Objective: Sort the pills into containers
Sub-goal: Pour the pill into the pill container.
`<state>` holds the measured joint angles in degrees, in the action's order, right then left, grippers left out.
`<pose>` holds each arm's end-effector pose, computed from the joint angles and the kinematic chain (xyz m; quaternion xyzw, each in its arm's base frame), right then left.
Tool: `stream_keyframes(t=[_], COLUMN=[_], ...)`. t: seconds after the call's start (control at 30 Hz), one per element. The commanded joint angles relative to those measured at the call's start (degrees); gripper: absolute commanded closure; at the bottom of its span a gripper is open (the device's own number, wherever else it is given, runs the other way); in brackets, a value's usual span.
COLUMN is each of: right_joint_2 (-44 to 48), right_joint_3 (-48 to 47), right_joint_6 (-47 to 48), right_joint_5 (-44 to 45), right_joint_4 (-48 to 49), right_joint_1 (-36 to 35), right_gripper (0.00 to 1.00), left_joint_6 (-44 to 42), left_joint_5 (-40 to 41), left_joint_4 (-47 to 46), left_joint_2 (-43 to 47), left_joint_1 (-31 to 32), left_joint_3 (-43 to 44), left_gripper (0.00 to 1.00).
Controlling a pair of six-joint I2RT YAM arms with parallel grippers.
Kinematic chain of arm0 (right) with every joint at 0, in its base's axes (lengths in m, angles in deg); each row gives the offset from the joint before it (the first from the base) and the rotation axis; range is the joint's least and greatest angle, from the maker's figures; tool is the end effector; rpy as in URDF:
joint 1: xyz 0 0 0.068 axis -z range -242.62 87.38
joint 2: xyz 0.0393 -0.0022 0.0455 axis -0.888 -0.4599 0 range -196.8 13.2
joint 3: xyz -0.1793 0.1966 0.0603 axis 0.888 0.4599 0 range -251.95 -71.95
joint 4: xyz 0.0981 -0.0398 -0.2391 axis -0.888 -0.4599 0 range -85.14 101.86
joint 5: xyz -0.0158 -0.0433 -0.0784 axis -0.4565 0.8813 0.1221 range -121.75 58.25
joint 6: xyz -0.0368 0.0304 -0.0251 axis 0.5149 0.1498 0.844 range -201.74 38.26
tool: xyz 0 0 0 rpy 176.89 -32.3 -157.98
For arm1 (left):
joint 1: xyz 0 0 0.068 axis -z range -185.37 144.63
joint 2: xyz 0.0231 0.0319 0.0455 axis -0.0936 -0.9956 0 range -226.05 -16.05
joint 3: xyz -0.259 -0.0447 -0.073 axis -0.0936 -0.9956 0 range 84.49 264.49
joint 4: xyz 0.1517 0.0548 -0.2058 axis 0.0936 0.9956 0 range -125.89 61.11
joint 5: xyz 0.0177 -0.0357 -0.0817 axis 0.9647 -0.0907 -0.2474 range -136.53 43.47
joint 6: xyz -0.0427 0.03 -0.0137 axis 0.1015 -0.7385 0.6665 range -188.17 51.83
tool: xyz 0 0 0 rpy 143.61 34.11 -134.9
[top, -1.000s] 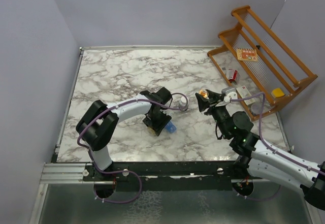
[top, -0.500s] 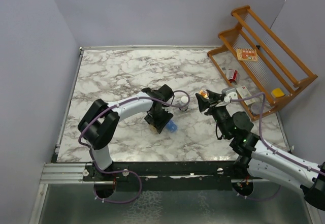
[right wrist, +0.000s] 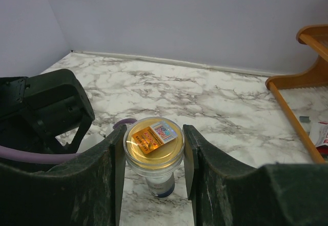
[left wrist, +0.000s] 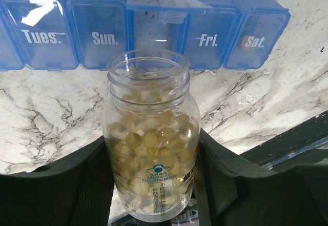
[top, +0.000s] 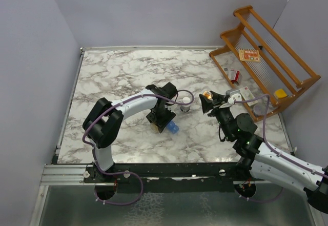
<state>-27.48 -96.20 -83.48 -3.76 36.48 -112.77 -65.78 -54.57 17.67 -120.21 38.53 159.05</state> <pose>0.1257 0.1245 0.2888 -0.0939 0.6545 0.1785 0.7287 0.2418 -0.2395 0.1922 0.3568 0.9297 -0.0877 0.0273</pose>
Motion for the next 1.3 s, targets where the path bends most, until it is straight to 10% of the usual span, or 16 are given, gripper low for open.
stream_keyframes(t=[0.0,0.63,1.27], right_joint_2=[1.2,4.5,-3.4], right_joint_3=[0.7,7.0,13.6], right_joint_6=[-0.8,-17.3,-23.4], right_joint_5=[1.4,-4.2,-14.3], right_joint_4=[-0.9,-15.9,-5.3], right_joint_1=[0.1,0.1,0.1], right_gripper=[0.99,0.99,0.99], left_joint_6=[-0.5,-0.2,0.0], left_joint_5=[1.6,2.1,1.6], left_joint_4=[2.7,2.8,3.1], left_joint_2=[-0.4,-0.3,-2.4], left_joint_1=[0.2,0.4,0.9], left_joint_3=[0.7,1.0,3.3], left_gripper=[1.00,1.00,1.00])
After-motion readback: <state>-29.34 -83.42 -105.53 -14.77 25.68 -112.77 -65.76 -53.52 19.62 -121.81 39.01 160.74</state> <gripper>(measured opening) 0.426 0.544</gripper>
